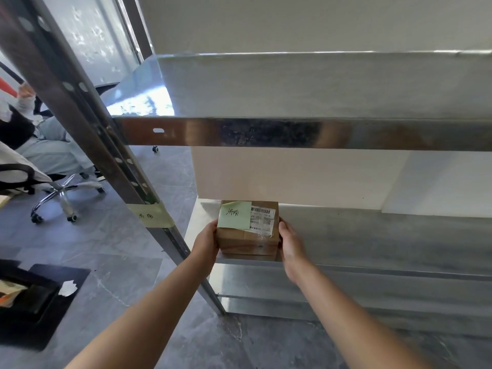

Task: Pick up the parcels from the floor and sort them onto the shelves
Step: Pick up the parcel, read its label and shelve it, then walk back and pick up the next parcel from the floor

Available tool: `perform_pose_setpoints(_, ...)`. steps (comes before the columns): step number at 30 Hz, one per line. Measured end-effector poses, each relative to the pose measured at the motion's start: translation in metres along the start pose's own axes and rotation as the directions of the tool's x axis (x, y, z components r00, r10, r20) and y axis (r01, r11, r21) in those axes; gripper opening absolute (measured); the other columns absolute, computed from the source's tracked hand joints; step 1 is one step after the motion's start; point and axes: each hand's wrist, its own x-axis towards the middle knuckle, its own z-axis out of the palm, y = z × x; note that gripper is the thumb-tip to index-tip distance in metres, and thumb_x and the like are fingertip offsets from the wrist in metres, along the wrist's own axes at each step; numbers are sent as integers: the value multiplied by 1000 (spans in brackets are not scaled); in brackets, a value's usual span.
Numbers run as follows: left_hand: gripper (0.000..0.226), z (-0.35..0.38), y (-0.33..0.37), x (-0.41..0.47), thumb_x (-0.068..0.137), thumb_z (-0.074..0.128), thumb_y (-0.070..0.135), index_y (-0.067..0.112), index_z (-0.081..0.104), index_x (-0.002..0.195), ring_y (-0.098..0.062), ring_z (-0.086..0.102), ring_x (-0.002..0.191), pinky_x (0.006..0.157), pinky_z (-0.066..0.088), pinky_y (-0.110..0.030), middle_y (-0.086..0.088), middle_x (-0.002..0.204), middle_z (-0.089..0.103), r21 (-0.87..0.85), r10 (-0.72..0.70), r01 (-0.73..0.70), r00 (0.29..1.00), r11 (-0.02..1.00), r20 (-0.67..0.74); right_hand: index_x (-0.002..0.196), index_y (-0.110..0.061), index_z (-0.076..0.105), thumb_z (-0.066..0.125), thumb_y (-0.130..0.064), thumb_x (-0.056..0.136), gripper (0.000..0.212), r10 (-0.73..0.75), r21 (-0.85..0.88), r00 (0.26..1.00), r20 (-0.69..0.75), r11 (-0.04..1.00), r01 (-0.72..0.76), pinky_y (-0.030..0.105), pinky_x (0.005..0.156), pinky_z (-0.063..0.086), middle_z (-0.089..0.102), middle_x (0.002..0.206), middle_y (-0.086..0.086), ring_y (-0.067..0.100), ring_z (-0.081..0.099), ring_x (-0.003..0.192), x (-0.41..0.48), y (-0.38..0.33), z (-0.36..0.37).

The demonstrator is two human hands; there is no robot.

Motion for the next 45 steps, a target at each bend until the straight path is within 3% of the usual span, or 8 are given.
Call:
perform_pose_setpoints(5,44,-8,6,14,75,53,39,19,68,111,-24,60,118,112,41,-44,-6,131,67,78,51,-43,994,996,-95,129,-11,59,33,-28,108,38,-128,-193,992,-6,973,124,18,92,36,61,126,1,9,53,109,-22,-12,-2)
perform_pose_setpoints(7,39,1,18,-10,88,53,42,23,63,120,-22,53,124,113,35,-39,-1,137,60,144,93,-69,982,987,-166,136,-6,52,34,-26,108,39,-192,-273,981,-12,945,181,13,94,31,56,130,4,13,52,114,-27,-16,-6)
perform_pose_setpoints(10,44,15,30,-46,103,43,33,18,54,142,-22,47,132,100,35,-31,-3,144,54,202,233,-197,957,959,-174,150,-7,36,36,-28,107,48,-255,-328,967,-20,915,235,15,104,23,39,154,8,18,37,142,-32,-28,-11)
perform_pose_setpoints(15,42,41,42,-87,106,36,24,24,50,146,-14,59,105,75,46,-15,-5,135,58,314,406,-371,912,874,-54,152,-10,34,36,-28,107,49,-368,-372,930,-14,865,337,18,110,21,31,159,5,17,31,146,-55,-53,-21)
perform_pose_setpoints(18,42,63,47,-115,108,34,29,27,45,149,-25,51,134,104,45,-33,-7,152,49,387,469,-471,877,793,106,153,-16,31,35,-33,107,50,-418,-385,908,-15,841,381,23,113,24,28,160,2,16,31,145,-80,-68,-31)
perform_pose_setpoints(28,46,124,52,-194,107,37,30,28,36,154,-15,30,149,111,19,-24,7,163,32,399,585,-776,631,490,509,154,-25,27,30,-40,107,50,-566,-434,793,-224,787,439,32,115,27,22,163,-3,18,29,147,-189,-122,-83)
perform_pose_setpoints(39,52,151,46,-293,106,39,17,23,29,156,-13,12,154,127,10,-39,4,167,20,172,615,-916,373,361,695,155,-22,23,27,-37,107,51,-739,-664,540,-403,642,382,42,124,16,18,164,-2,15,15,152,-315,-127,-133)
perform_pose_setpoints(45,55,176,20,-325,108,30,20,14,15,160,-11,-1,155,124,-8,-27,0,169,9,111,636,-986,164,122,754,158,-22,11,28,-38,106,56,-798,-789,383,-465,569,230,40,124,5,6,167,-2,14,0,153,-364,-117,-166)
